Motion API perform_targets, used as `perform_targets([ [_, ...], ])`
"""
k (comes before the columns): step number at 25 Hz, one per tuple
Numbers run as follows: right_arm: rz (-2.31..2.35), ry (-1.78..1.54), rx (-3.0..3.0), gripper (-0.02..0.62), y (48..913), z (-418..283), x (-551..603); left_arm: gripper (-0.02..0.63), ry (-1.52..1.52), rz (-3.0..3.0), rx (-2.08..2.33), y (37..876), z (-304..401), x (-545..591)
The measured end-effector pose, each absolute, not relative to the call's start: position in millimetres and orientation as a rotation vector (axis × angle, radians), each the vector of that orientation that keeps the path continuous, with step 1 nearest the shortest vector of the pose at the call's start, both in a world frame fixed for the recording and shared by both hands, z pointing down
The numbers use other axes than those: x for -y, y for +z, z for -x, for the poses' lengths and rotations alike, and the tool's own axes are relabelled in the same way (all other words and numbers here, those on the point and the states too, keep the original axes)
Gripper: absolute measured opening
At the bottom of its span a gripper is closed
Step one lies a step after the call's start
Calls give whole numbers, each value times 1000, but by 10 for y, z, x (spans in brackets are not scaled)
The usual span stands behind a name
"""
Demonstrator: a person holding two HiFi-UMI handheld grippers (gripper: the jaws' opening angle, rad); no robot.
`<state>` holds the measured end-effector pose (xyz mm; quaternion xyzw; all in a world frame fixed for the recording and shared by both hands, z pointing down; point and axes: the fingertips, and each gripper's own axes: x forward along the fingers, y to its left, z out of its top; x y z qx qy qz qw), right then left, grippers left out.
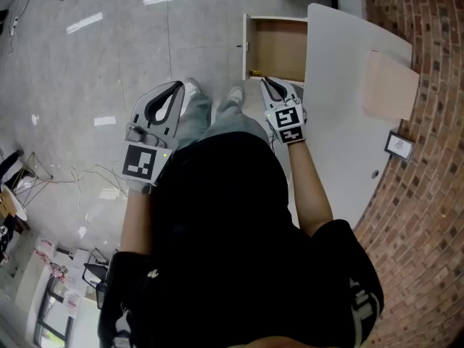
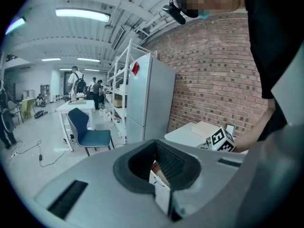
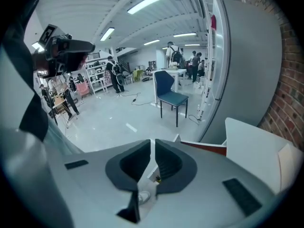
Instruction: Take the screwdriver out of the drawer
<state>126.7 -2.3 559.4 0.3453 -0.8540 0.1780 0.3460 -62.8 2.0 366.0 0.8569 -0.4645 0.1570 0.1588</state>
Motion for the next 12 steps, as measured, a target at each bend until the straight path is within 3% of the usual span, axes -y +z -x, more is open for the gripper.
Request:
perform_targets([
  [12, -926, 591, 2008, 77, 6580, -1236, 82, 3, 515, -2416, 1228, 4062, 1008, 196],
])
